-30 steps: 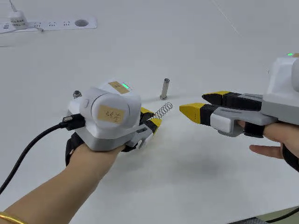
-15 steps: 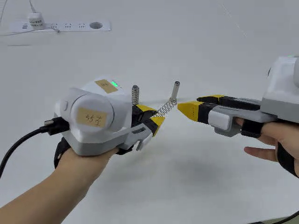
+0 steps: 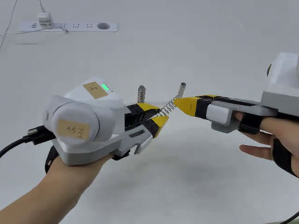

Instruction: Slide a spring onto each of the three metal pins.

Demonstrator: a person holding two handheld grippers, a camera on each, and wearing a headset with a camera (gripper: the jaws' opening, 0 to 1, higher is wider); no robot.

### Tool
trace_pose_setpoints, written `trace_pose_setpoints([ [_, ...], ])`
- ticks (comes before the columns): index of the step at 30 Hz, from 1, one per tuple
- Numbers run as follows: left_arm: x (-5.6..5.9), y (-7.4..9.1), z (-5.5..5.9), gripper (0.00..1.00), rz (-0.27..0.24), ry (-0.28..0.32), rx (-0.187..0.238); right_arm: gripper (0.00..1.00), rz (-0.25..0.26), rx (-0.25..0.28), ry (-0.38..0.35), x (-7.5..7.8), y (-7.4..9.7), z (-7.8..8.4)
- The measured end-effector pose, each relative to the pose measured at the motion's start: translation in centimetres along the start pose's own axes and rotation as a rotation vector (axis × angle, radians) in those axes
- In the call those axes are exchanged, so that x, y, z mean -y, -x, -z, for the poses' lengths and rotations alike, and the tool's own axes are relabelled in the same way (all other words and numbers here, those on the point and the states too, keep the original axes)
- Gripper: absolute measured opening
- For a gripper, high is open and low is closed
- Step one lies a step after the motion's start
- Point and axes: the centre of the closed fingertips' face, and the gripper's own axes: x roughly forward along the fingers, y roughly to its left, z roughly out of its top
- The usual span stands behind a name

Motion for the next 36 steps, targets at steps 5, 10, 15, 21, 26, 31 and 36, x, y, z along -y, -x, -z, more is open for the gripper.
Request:
trace_pose_setpoints([
  [5,0.3,0.4,-0.4,0.1,0.013,0.024,0.039,0.28,-0.025,0.001,-0.032,-0.6,-0.1,0.0],
  [10,0.4,0.5,-0.7,0.1,0.024,0.062,0.065,0.25,-0.045,0.001,-0.061,-1.0,-0.3,0.0],
  [15,0.4,0.7,-1.4,0.1,0.037,0.107,0.103,0.23,-0.058,0.005,-0.074,-1.4,-0.5,0.0],
  [21,0.7,0.8,-1.5,0.1,0.052,0.121,0.114,0.18,-0.078,0.026,-0.098,-2.0,-0.6,-0.5],
  [26,0.8,0.8,-1.5,0.1,0.054,0.127,0.114,0.16,-0.084,0.033,-0.11,-2.1,-0.5,-0.7],
  [31,0.8,0.6,-1.2,0.1,0.056,0.127,0.097,0.13,-0.096,0.042,-0.09,-2.5,-0.4,-0.9],
  [36,0.8,0.5,-1.0,0.1,0.051,0.127,0.082,0.13,-0.097,0.029,-0.012,-2.9,-0.5,-0.8],
])
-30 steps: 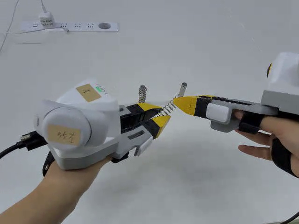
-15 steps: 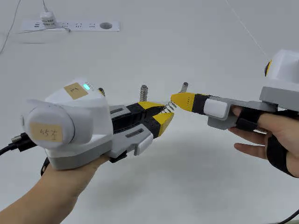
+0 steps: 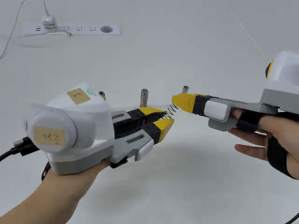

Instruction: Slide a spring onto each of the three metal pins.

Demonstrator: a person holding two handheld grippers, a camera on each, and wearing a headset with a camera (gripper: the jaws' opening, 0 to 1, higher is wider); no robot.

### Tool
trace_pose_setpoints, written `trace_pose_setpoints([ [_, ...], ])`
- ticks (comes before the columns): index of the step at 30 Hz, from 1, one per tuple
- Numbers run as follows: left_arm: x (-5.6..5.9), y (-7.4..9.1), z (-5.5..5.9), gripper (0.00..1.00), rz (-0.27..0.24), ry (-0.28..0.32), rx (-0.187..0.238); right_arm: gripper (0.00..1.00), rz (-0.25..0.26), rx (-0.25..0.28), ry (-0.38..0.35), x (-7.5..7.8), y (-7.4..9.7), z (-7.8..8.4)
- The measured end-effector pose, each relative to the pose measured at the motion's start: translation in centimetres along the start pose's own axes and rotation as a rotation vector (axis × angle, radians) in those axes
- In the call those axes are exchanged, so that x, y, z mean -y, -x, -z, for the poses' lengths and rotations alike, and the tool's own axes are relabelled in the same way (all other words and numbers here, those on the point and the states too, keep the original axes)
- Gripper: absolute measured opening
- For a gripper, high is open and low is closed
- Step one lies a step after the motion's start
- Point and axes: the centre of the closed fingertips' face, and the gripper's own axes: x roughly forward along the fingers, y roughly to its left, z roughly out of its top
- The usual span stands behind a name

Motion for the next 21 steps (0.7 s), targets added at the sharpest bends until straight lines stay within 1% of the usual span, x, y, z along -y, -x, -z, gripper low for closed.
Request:
trace_pose_setpoints([
  [3,-0.1,0.0,0.1,0.11,-0.007,-0.004,-0.007,0.12,0.003,-0.009,0.046,-0.3,-0.1,0.0],
  [6,-0.2,0.0,0.1,0.11,-0.014,0.009,-0.009,0.12,0.01,-0.014,0.106,-0.5,-0.2,-0.1],
  [9,-0.3,0.0,0.1,0.11,-0.023,0.018,-0.008,0.12,0.014,-0.011,0.123,-0.7,-0.3,-0.3],
  [11,-0.5,0.1,0.1,0.12,-0.033,0.015,-0.012,0.12,0.031,-0.005,0.158,-0.5,-0.2,-0.6],
  [15,-1.0,0.3,0.4,0.17,-0.053,0.009,-0.028,0.12,0.057,0.007,0.193,-0.1,0.0,-1.2],
  [17,-1.1,0.4,0.7,0.2,-0.063,0.017,-0.044,0.12,0.068,0.01,0.201,0.2,0.0,-1.4],
  [19,-1.2,0.5,0.7,0.24,-0.07,0.009,-0.045,0.12,0.078,0.012,0.214,0.4,0.1,-1.6],
  [21,-1.3,0.6,1.0,0.25,-0.076,0.004,-0.059,0.12,0.089,0.014,0.222,0.7,0.2,-1.8],
])
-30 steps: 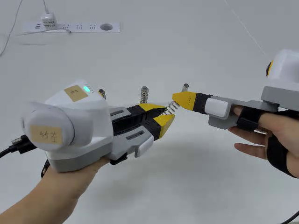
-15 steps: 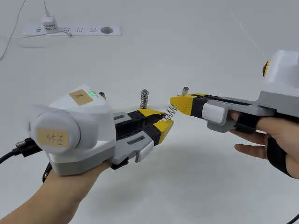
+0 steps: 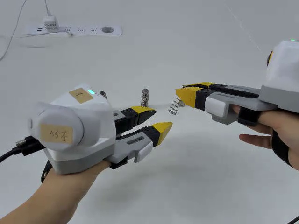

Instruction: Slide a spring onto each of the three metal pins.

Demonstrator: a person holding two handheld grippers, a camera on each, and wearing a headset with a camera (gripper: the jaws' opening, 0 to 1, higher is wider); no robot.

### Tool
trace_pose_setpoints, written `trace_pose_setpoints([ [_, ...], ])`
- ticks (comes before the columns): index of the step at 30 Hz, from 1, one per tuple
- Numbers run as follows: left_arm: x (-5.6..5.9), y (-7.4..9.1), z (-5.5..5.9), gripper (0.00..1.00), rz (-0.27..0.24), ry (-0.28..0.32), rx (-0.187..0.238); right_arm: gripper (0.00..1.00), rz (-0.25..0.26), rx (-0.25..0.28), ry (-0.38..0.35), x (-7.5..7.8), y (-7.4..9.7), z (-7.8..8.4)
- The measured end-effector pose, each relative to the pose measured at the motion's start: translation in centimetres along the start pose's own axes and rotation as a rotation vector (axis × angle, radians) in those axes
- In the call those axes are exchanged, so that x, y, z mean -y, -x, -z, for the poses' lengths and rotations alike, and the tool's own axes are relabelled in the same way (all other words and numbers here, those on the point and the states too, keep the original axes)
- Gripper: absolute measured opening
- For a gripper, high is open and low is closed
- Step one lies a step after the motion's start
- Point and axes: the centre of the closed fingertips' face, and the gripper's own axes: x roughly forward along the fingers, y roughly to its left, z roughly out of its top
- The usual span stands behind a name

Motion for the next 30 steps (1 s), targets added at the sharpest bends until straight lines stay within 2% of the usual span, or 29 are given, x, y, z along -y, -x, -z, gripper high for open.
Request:
trace_pose_setpoints([
  [4,-0.4,0.3,0.4,0.34,-0.03,0.006,-0.022,0.12,0.03,0.009,0.034,0.8,0.1,-0.5],
  [11,-1.7,1.0,0.6,0.49,-0.1,0.008,-0.031,0.12,0.073,0.006,0.119,2.2,-0.1,-1.2],
  [22,-3.5,2.6,0.9,0.62,-0.188,-0.014,-0.049,0.12,0.134,-0.002,0.247,4.2,-0.9,-2.1],
  [30,-5.1,3.7,1.2,0.71,-0.249,-0.016,-0.057,0.12,0.167,-0.007,0.302,5.6,-1.6,-2.4],
])
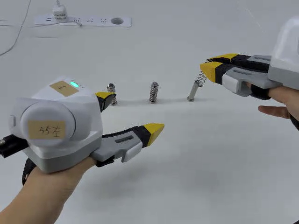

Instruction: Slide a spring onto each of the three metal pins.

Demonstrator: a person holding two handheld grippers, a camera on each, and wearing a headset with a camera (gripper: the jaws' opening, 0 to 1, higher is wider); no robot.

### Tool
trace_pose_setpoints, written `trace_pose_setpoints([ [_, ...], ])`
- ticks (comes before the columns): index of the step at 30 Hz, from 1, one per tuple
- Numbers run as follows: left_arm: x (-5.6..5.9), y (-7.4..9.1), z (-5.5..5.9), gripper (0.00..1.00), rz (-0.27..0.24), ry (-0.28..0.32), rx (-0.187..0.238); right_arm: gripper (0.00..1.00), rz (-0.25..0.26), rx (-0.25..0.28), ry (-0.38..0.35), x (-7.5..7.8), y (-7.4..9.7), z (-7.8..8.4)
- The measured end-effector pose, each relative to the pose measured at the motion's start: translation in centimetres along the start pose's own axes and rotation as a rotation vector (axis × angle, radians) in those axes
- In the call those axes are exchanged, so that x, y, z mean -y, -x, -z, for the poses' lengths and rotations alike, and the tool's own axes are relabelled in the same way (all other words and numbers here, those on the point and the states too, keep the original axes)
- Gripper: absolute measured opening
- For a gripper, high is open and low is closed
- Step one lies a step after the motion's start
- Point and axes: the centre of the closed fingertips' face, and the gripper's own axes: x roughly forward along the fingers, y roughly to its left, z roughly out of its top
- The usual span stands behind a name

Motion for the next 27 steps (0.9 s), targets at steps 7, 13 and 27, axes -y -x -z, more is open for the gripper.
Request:
trace_pose_setpoints([
  [7,-1.0,0.2,0.4,0.79,-0.033,0.021,-0.007,0.12,0.023,-0.008,0.05,1.2,-1.0,0.3],
  [13,-1.4,0.2,0.5,0.87,-0.044,0.019,-0.009,0.12,0.034,-0.013,0.06,2.2,-2.0,0.7],
  [27,-1.6,0.1,0.8,1.0,-0.044,-0.012,-0.01,0.12,0.042,-0.03,0.079,2.6,-3.0,1.7],
])
